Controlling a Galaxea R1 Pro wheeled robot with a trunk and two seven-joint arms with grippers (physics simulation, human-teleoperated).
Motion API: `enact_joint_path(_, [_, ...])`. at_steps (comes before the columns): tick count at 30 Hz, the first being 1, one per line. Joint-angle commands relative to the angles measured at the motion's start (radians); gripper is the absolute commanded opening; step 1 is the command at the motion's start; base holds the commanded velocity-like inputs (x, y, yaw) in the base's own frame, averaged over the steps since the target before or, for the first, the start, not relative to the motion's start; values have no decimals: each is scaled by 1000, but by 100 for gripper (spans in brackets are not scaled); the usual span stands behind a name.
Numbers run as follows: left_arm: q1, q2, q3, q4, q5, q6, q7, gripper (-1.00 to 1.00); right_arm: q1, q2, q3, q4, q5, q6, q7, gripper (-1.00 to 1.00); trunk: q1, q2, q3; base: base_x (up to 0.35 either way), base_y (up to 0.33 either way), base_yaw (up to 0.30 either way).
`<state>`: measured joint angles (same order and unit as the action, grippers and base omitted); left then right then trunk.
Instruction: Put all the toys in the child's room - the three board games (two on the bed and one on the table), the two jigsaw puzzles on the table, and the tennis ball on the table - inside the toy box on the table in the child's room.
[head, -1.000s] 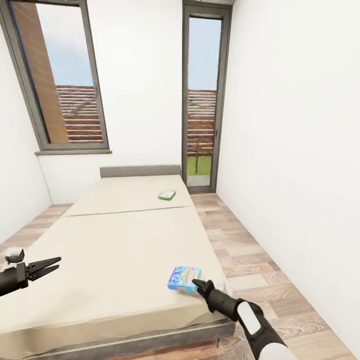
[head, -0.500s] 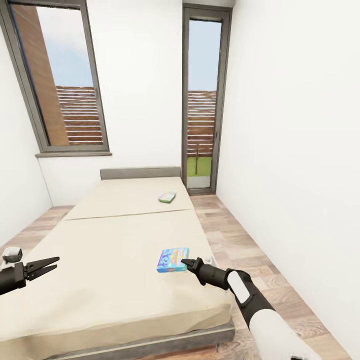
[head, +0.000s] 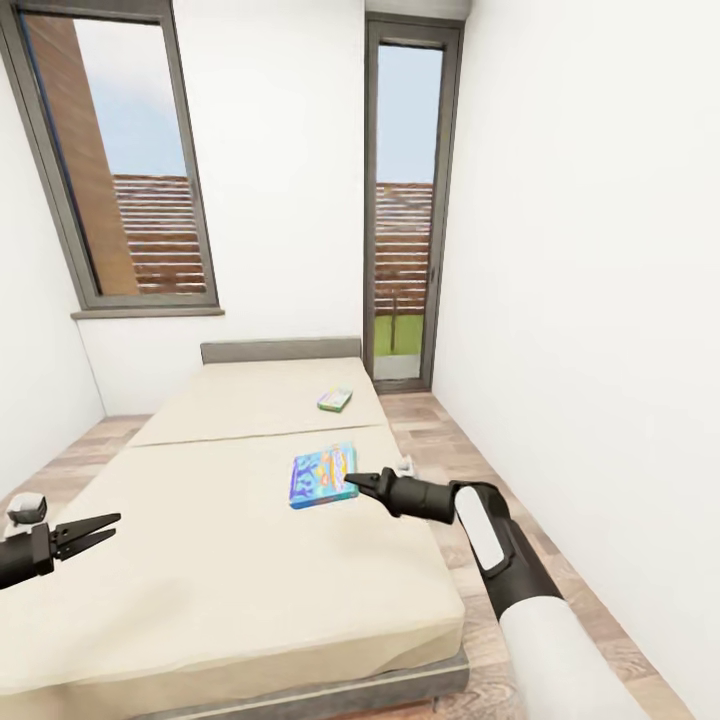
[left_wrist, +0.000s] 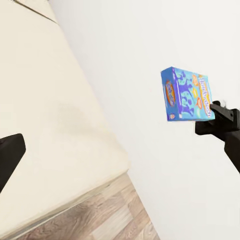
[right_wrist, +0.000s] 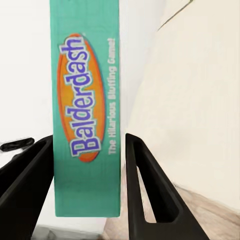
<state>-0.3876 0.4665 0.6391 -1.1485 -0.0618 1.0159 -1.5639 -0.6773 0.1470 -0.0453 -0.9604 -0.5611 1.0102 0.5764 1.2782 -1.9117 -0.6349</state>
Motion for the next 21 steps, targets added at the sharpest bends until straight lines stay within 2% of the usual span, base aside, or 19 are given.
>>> enact_joint_path(1, [-1, 0, 1, 0, -7, 11, -7, 100, 0, 0, 1, -11, 10, 4, 40, -100, -4, 7, 2, 0, 0, 0])
enact_joint_path(3, [-2, 0, 1, 0, -7, 13, -7, 100, 3, -4, 6, -43, 10, 2, 102, -100, -12, 21, 8, 0, 0, 0])
enact_joint_path(8, [-3, -3, -2, 0, -7, 14, -7, 100, 32, -11, 8, -78, 15, -2, 156, -100, -31, 56, 24, 0, 0, 0])
enact_joint_path(21, [-3, -7, -5, 5, -10, 9, -7, 100, 42, -13, 7, -72, 26, -7, 152, -100, -81, 147, 65, 0, 0, 0])
